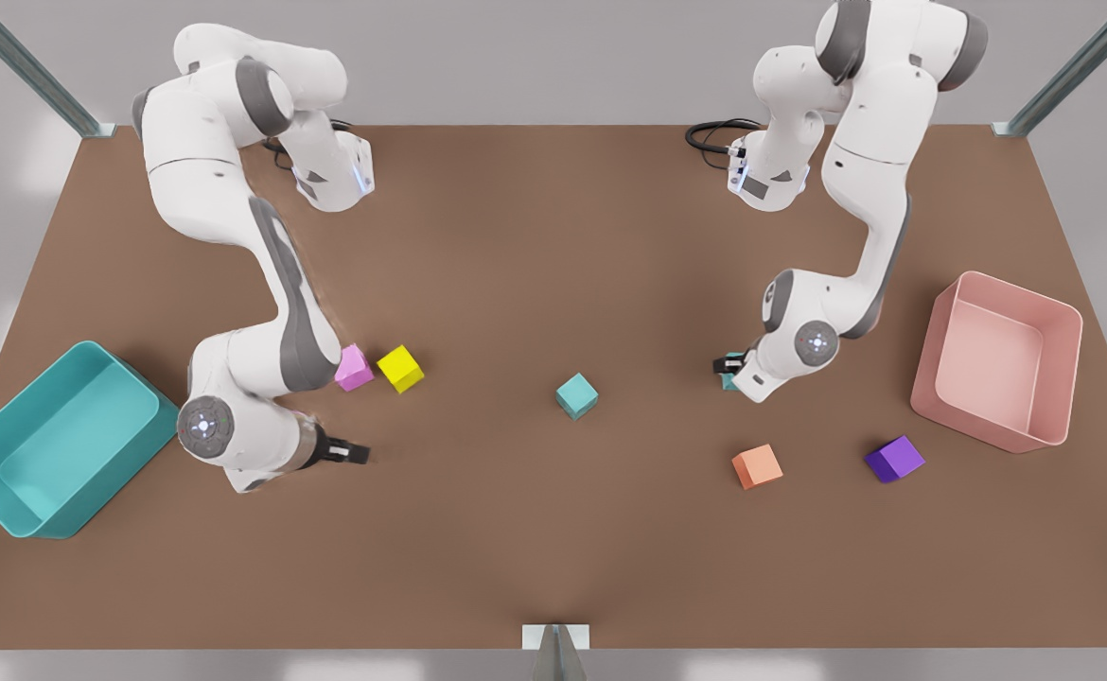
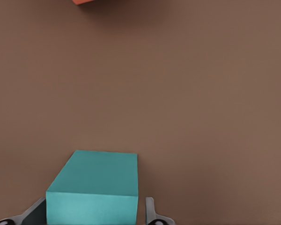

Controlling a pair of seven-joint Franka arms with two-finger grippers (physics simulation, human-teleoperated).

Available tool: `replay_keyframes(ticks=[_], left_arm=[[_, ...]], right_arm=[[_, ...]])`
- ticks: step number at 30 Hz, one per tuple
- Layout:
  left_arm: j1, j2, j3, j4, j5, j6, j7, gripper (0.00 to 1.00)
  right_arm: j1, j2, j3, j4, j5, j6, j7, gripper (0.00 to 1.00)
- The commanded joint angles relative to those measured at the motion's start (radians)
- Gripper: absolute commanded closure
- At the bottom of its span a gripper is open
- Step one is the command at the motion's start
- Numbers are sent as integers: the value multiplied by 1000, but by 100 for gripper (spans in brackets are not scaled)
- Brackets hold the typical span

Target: Stack the two blue cubes on top of each other

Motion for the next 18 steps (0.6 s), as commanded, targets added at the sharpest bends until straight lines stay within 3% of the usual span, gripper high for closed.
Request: replay_keyframes(ticks=[1, 2, 3, 4, 6, 9, 13, 15, 18], left_arm=[[-4, 10, 0, 0, 2, 34, -25, 0], [-4, 10, 0, 0, 2, 35, -25, 5], [-4, 12, 0, 0, 2, 35, -25, 34], [-5, 10, 0, 2, 2, 37, -25, 53], [-5, 9, 1, 3, 2, 37, -25, 53], [-5, -46, 1, 6, 2, 0, -25, 52], [-38, -141, -17, 13, 4, -298, -151, 52], [-131, -100, -115, 224, 19, -382, -424, 52], [-262, 46, -118, 506, 42, -442, -565, 51]], right_arm=[[-112, -40, -2, -10, -161, -280, -674, 0], [-111, -113, -1, -8, -192, -350, -679, 0], [-109, -170, 1, -10, -191, -375, -675, 0], [-106, -234, 5, -5, -192, -405, -665, 0], [-97, -313, 10, -5, -189, -448, -557, 0], [-74, -311, 10, 22, -192, -455, -521, 0], [-60, -307, 7, 21, -191, -454, -380, 0], [-60, -307, 9, 16, -191, -456, -383, 0], [-59, -307, 10, 12, -189, -456, -380, 0]])
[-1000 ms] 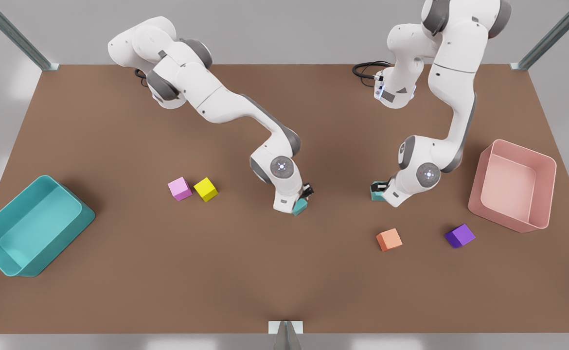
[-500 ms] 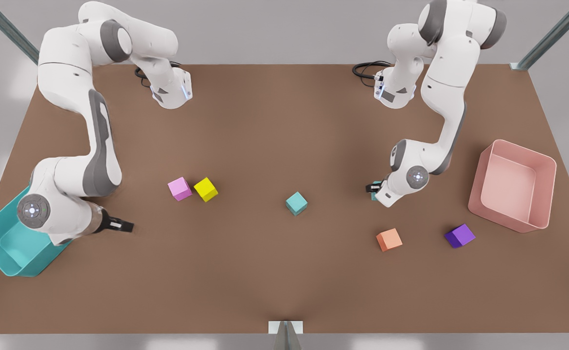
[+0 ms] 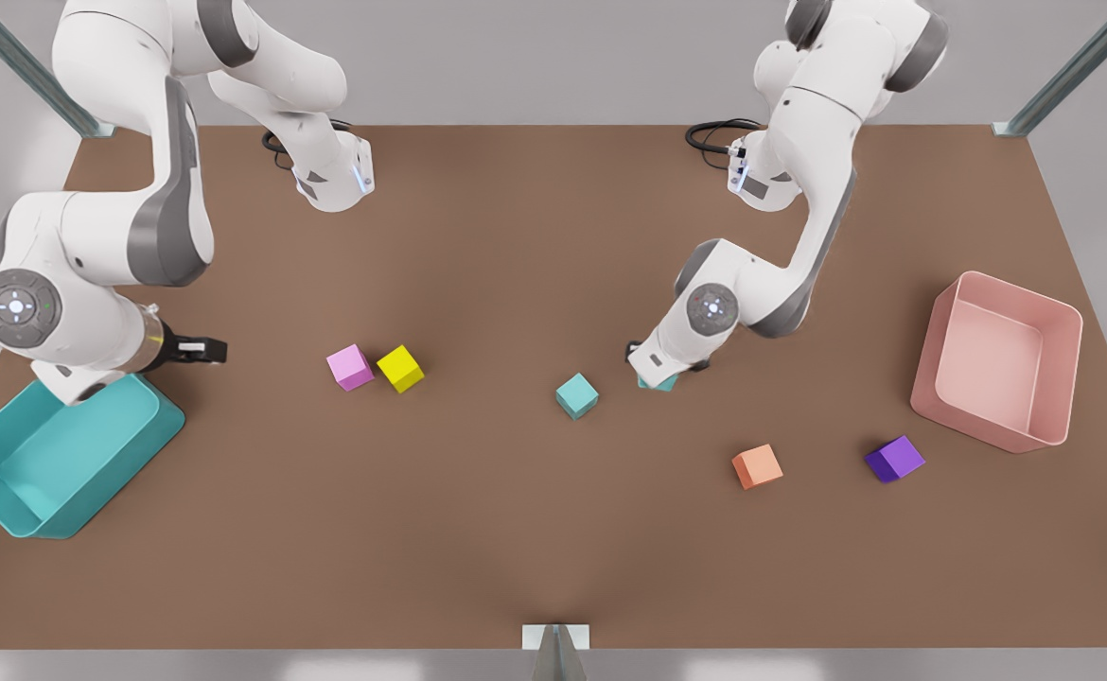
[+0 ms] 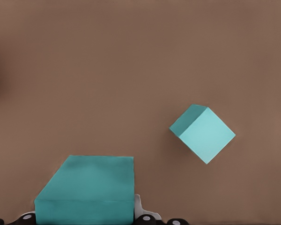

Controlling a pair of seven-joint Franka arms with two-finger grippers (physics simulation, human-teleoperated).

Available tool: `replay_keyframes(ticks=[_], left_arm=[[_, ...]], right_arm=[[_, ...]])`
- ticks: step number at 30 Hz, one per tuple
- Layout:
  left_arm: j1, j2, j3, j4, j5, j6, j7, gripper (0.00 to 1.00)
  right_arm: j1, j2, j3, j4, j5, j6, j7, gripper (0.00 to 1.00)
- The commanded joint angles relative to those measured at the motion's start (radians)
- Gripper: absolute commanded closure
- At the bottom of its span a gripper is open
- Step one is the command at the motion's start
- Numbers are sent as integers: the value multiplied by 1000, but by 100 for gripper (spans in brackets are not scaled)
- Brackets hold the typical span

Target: Stack the two blue cubes on top of each other

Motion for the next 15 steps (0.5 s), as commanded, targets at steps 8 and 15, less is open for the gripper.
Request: replay_keyframes(ticks=[8, 15], left_arm=[[-119, 381, -4, 507, 64, -151, -516, 50], [-121, 387, -9, 500, 54, -153, -517, 50]], right_arm=[[6, 0, 2, -4, -1, -27, -73, 0], [6, 2, 2, -7, -1, -27, -73, 0]])
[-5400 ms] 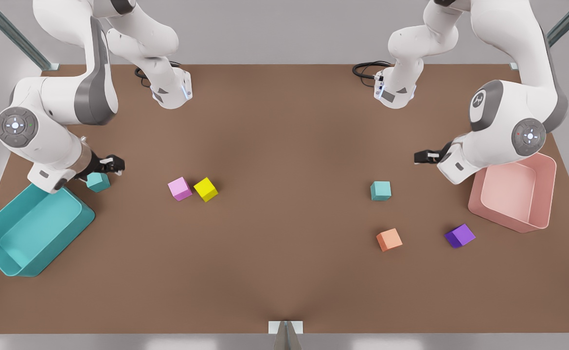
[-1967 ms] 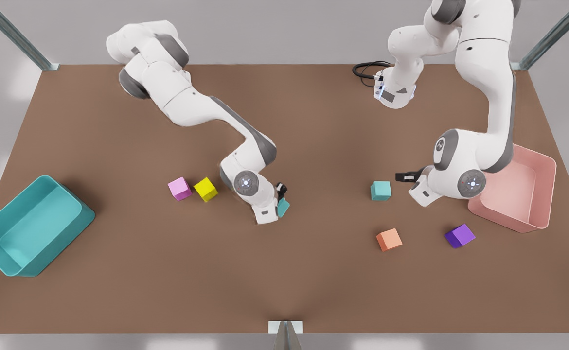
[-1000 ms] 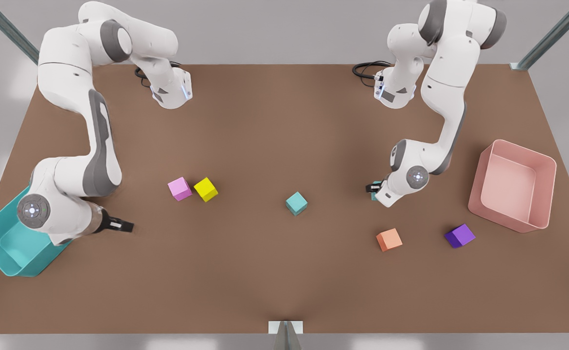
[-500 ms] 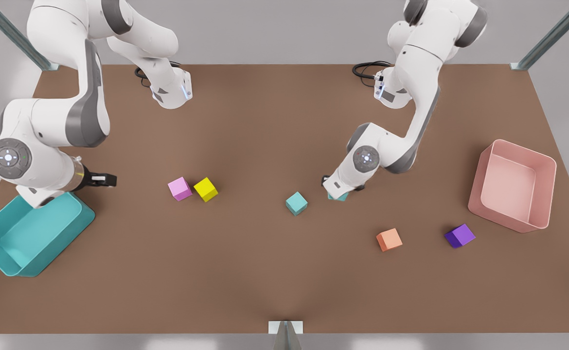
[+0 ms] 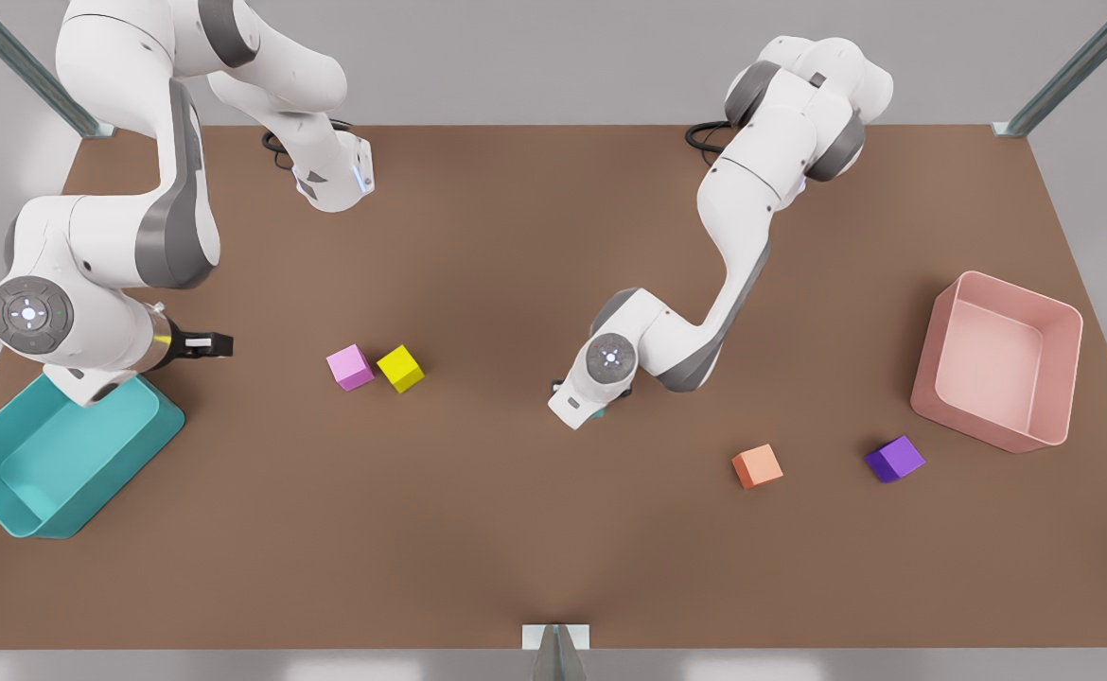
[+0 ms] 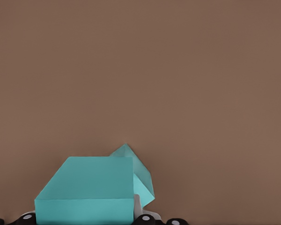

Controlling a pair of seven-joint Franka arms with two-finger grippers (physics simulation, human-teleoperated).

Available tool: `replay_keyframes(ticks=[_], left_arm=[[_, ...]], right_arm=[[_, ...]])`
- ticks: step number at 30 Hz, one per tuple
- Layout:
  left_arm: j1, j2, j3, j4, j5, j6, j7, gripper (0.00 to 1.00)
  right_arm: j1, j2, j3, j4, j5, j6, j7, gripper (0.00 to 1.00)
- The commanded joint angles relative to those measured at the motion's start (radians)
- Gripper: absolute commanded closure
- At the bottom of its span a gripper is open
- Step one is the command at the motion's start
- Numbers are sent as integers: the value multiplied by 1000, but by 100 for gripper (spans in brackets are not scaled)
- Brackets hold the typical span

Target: Stack the two blue cubes on top of each other

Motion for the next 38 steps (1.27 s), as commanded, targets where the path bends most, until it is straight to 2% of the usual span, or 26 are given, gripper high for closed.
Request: replay_keyframes(ticks=[1, 7, 8, 9, 18, 23, 25, 27, 29, 30, 31, 32, 35, 38], left_arm=[[-2, -1, -9, 0, -15, -12, -214, 50], [-13, 13, -21, -1, -15, -14, -216, 48], [-12, 13, -21, -1, -14, -12, -214, 29], [-12, 13, -21, -1, -14, -12, -213, 0], [-1, -1, -19, 10, -14, -66, -213, 0], [33, -1, -18, 92, -26, -159, -211, 0], [97, -56, -16, 102, -18, -256, -204, 0], [278, -110, -16, 250, -17, -534, -63, 0], [467, -231, -16, 277, -15, -718, 229, 0], [519, -275, -16, 267, -14, -739, 339, 0], [571, -429, -13, 41, 4, -677, 577, 0], [564, -565, -12, -165, 60, -549, 645, 0], [564, -575, -10, -82, 38, -732, 648, 0], [564, -575, -10, -82, 32, -732, 646, 0]], right_arm=[[0, -1, 0, 0, 0, -4, -32, 0], [0, -1, 0, 0, 0, -4, -31, 0], [0, -1, 0, 0, 0, -4, -31, 0], [0, -1, 0, -2, 0, -4, -31, 0], [5, -1, 0, -2, 0, -4, -32, 0], [5, -1, 0, -2, 0, -4, -34, 0], [5, -1, 0, -2, 0, -4, -34, 0], [5, -1, 0, -2, 0, -4, -34, 0], [5, -1, 0, -2, 0, -4, -34, 0], [5, -1, 0, -2, 0, -4, -35, 0], [5, -1, 0, -2, 0, -4, -35, 0], [5, -1, 0, -2, 0, -4, -34, 0], [5, -1, 0, -2, 0, -4, -34, 0], [5, -1, 0, -2, 0, -2, -34, 0]])
